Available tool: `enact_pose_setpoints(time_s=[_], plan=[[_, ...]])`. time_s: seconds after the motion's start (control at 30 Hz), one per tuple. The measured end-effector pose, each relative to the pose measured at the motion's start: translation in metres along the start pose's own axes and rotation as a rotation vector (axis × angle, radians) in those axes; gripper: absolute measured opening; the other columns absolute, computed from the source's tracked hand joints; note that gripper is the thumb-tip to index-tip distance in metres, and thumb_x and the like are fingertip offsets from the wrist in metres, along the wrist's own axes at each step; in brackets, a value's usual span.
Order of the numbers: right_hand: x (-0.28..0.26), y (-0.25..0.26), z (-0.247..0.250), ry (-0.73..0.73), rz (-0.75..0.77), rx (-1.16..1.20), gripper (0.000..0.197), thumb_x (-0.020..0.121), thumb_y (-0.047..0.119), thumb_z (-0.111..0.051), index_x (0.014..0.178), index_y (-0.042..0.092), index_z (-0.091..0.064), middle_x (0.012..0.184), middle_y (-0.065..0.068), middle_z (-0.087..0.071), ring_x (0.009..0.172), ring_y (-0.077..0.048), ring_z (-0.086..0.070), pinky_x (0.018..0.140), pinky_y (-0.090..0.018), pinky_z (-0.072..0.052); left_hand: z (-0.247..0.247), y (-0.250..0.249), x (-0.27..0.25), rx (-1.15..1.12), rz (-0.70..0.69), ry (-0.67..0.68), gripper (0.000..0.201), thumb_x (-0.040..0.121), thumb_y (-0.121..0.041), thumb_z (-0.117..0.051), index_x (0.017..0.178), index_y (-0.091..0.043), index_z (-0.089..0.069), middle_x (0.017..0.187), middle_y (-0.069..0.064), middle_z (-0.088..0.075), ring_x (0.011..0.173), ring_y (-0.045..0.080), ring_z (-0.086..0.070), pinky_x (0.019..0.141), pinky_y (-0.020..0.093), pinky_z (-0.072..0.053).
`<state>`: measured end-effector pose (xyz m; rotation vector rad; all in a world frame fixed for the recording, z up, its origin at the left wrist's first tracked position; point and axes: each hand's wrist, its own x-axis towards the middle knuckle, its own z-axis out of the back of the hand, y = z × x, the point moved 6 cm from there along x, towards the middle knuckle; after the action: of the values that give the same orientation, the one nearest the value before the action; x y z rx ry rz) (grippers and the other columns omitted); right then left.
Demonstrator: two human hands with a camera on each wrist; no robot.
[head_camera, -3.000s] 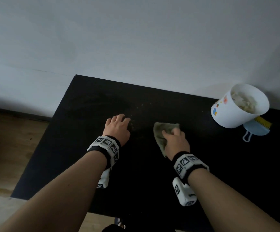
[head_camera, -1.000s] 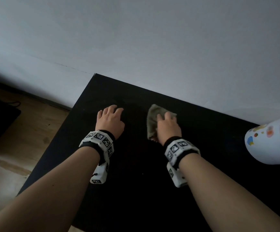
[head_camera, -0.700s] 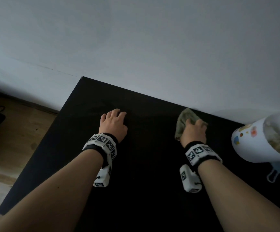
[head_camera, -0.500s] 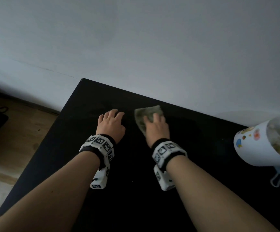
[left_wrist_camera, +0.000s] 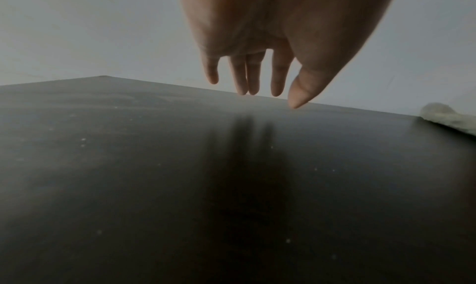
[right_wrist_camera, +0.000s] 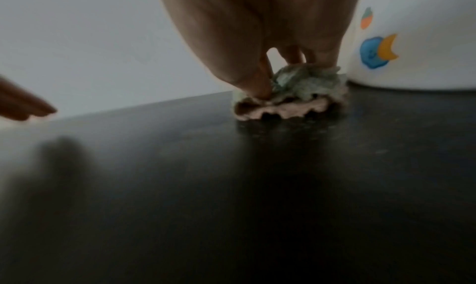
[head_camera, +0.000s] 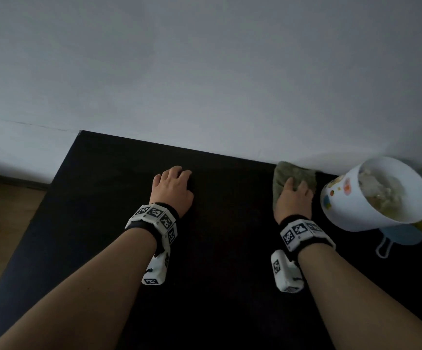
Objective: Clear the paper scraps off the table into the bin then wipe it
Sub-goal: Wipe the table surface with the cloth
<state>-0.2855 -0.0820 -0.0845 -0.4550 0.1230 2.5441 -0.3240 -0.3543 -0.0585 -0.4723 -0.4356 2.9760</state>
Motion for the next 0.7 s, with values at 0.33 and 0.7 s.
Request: enact_pose_setpoints(time_s=[0.33,0.7], plan=[[-0.051,0.157,-0.009,0.061,0.314,-0.008,0.065,0.096,0.013,-0.046,0.152,0.018,-0.015,0.158,-0.017,-0.004,0.144,-0.037,-0.011,0.118,-0.045,-0.014,0.035,0.079,-0.023,0.072,0.097,-0.048,0.055,0.092,-0.023,-0.045,0.145,-0.023,-0.031,0.154,0.002,-0.025,0.143,0.021,-0.022,0.12,0.041,-0.014],[-0.207,0.379,-0.066,0.145,1.016,0.001,0.045,0.1,0.02,-0.037,0.145,0.018,-0.034,0.156,-0.015,-0.015,0.144,-0.034,-0.014,0.117,-0.042,-0.015,0.08,0.237,-0.058,0.048,0.305,-0.156,0.049,0.088,-0.023,-0.049,0.137,-0.023,-0.044,0.147,0.003,-0.037,0.137,0.024,-0.032,0.113,0.038,-0.021]])
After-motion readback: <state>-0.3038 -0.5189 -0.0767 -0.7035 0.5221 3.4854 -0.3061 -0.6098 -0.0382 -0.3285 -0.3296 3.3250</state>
